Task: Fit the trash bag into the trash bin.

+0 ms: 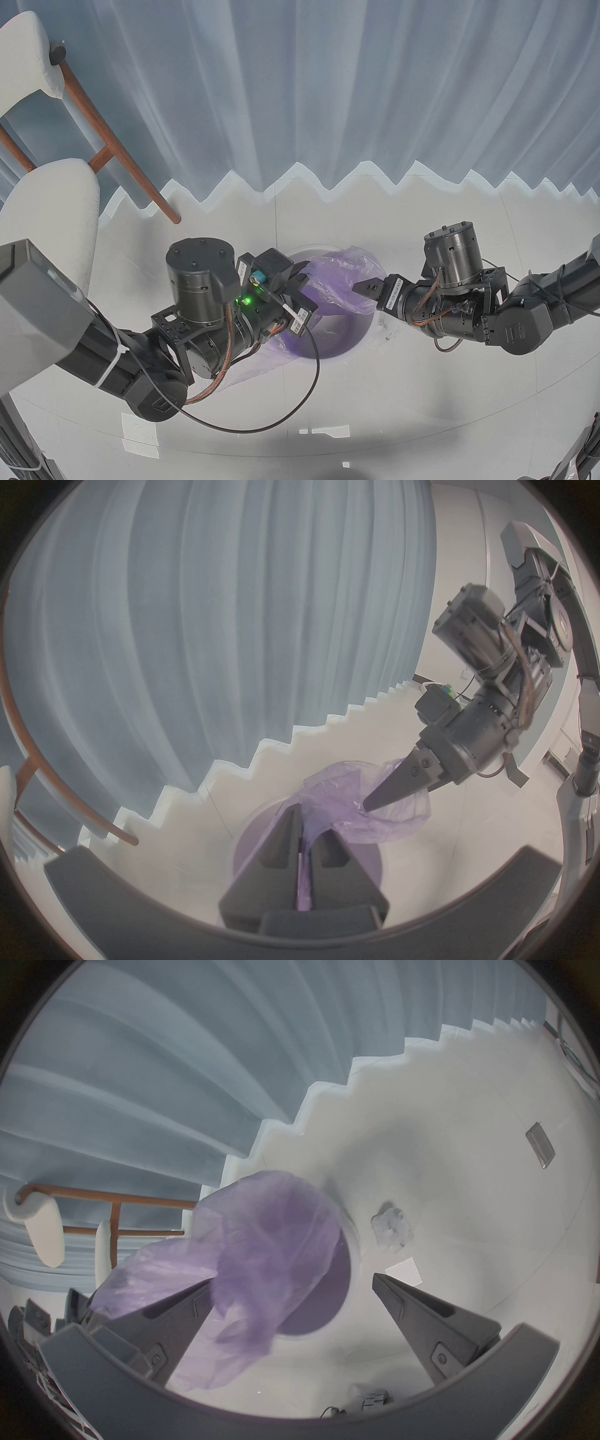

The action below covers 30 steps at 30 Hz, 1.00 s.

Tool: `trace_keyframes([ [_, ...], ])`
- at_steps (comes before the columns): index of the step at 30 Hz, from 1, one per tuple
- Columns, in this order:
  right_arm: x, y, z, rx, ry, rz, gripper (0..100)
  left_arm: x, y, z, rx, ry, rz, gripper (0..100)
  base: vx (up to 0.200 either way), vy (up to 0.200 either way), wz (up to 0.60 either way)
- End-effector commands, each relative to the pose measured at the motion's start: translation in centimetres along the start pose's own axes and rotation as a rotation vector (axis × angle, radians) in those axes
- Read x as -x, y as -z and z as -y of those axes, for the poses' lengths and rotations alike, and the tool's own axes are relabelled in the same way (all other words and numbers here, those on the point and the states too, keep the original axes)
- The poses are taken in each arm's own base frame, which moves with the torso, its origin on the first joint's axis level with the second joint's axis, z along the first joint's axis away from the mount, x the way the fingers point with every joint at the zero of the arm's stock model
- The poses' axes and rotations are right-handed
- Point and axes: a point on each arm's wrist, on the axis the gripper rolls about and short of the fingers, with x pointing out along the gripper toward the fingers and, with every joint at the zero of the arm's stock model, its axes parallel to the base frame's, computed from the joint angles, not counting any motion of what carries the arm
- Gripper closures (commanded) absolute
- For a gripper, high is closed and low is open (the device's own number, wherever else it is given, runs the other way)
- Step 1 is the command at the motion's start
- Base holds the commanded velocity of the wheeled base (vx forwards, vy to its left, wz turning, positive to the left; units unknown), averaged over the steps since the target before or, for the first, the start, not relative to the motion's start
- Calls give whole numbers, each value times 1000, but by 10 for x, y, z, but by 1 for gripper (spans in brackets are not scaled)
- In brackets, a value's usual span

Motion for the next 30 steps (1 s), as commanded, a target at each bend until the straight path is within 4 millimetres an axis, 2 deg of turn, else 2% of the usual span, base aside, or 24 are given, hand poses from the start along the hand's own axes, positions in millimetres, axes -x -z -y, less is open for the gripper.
trace_keyframes([
  [1,-7,-4,5,-3,20,9,0,2,-3,-1,8,-4,9,100,0,0,0],
  [10,-13,-20,18,45,78,63,0,5,-2,-3,9,-7,4,100,0,0,0],
  [16,-11,-39,8,121,-29,225,0,11,0,-3,8,-2,-9,100,0,0,0],
  [19,-8,-40,4,146,-51,247,0,11,1,-3,8,-1,-12,100,0,0,0],
  [23,16,-39,-19,164,-133,266,0,10,1,-3,8,-4,-13,100,0,0,0],
  [30,39,-34,-26,176,-147,236,0,9,3,-7,10,-17,-17,100,0,0,0],
])
